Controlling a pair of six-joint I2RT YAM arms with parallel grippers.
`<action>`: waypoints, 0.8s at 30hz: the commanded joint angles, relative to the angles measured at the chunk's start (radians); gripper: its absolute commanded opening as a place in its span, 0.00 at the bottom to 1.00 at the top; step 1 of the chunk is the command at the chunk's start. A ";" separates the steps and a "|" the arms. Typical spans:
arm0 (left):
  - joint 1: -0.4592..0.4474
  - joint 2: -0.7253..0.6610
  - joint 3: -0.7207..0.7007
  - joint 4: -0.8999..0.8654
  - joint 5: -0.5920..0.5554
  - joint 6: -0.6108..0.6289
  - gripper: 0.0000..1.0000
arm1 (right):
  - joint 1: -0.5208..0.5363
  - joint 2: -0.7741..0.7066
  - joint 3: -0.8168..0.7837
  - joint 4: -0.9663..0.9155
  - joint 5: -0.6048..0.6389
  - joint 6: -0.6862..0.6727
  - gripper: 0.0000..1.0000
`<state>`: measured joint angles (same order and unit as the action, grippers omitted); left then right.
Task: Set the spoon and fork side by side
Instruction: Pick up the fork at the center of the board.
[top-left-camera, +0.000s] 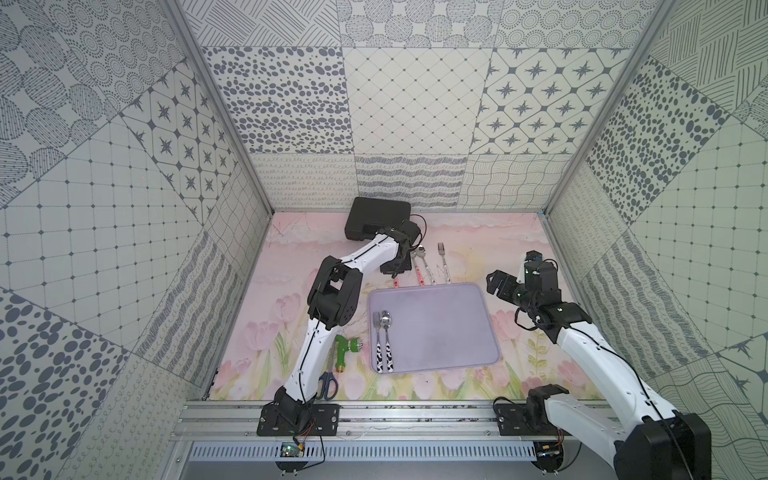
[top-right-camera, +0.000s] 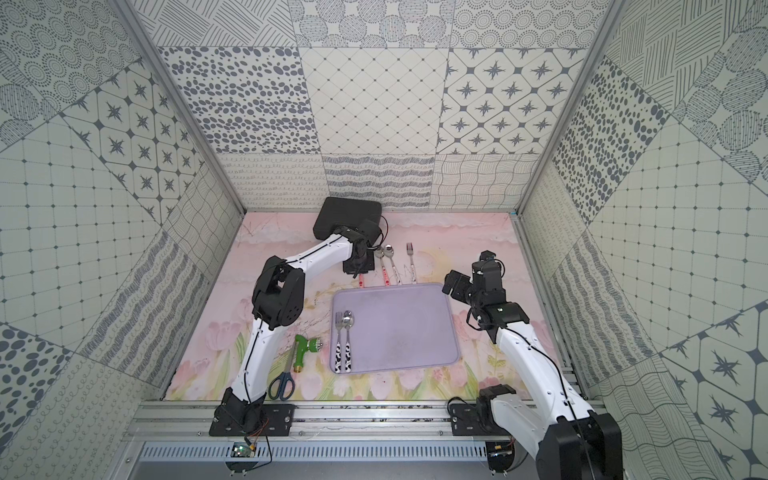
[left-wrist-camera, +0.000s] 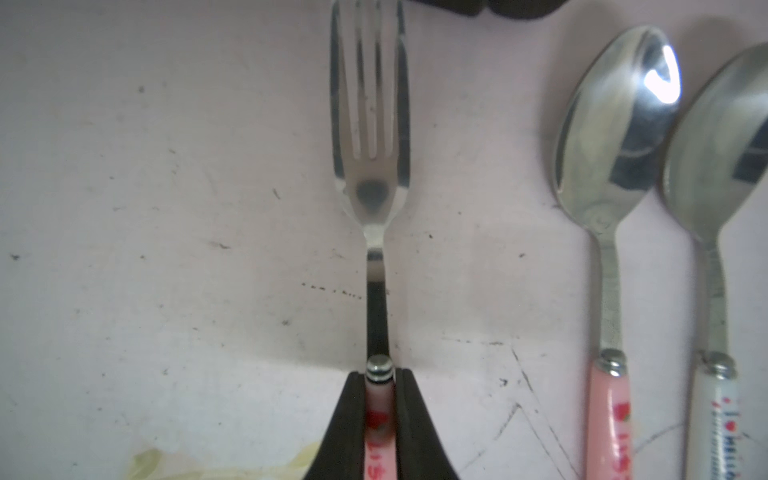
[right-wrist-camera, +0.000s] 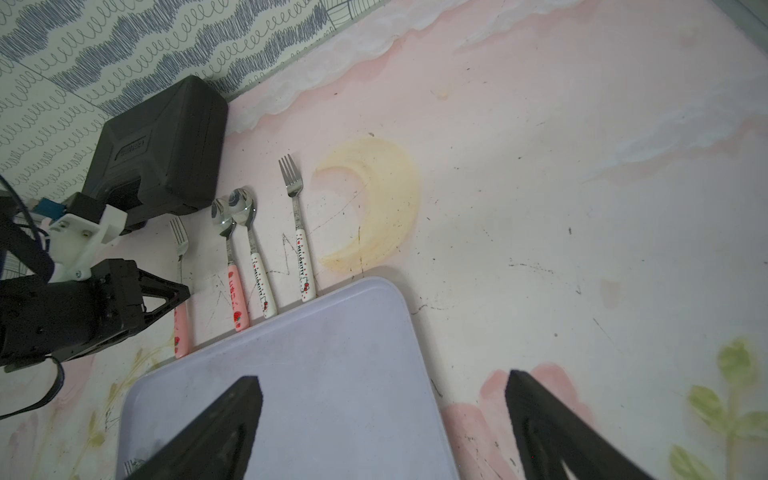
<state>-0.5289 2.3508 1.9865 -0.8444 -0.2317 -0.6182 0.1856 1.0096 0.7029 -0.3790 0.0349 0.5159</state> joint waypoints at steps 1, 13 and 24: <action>0.011 -0.053 -0.023 -0.049 -0.015 0.002 0.00 | 0.006 -0.003 -0.003 0.015 0.006 -0.008 0.97; -0.006 -0.203 -0.207 0.033 -0.002 -0.043 0.00 | 0.014 -0.008 -0.002 0.011 0.009 -0.008 0.97; -0.077 -0.359 -0.409 0.084 -0.007 -0.109 0.00 | 0.017 -0.014 -0.002 0.009 0.010 -0.010 0.97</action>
<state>-0.5713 2.0510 1.6348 -0.7883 -0.2356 -0.6785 0.1959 1.0096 0.7029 -0.3832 0.0353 0.5159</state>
